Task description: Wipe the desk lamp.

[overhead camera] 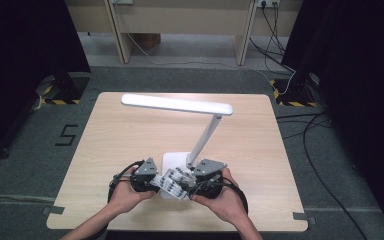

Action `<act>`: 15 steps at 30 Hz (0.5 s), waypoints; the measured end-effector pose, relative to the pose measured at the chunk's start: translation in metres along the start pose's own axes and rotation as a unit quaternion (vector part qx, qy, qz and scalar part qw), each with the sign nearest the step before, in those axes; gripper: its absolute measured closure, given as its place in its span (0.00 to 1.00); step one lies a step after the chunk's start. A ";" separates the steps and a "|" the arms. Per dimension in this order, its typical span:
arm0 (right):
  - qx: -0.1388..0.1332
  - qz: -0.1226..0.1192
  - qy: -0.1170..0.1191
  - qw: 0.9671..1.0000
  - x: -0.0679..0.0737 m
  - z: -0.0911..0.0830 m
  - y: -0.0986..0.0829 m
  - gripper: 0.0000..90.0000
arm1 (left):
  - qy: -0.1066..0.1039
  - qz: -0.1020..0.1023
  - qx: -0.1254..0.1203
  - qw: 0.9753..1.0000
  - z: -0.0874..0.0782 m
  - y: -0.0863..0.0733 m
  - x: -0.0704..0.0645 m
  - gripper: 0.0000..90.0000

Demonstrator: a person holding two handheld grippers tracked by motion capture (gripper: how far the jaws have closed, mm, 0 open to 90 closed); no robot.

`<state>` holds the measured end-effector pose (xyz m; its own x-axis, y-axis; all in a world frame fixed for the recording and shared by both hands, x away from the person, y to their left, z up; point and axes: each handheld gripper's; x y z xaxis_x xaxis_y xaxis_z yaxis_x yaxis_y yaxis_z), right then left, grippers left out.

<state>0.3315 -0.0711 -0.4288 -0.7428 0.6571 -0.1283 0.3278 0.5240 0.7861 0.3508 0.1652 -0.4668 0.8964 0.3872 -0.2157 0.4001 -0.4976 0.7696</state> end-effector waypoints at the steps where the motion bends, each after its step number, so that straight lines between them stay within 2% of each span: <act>1: 0.000 -0.006 0.005 1.000 0.002 0.001 0.000 0.44 | -0.001 0.001 0.000 1.000 0.000 0.001 0.000 0.91; 15: 0.036 -0.058 0.034 0.997 0.009 0.019 -0.010 0.42 | -0.009 0.010 -0.003 1.000 0.000 0.004 -0.004 0.91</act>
<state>0.3330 -0.0603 -0.4490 -0.8150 0.5533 -0.1722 0.2775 0.6335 0.7223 0.3488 0.1615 -0.4632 0.9073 0.3639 -0.2108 0.3813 -0.5004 0.7773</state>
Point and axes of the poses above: each handheld gripper's, and its own axes: z roughly forward along the jaws, y roughly out of its top, x roughly to its left, and after that the axes turned 11 degrees about -y, right-handed
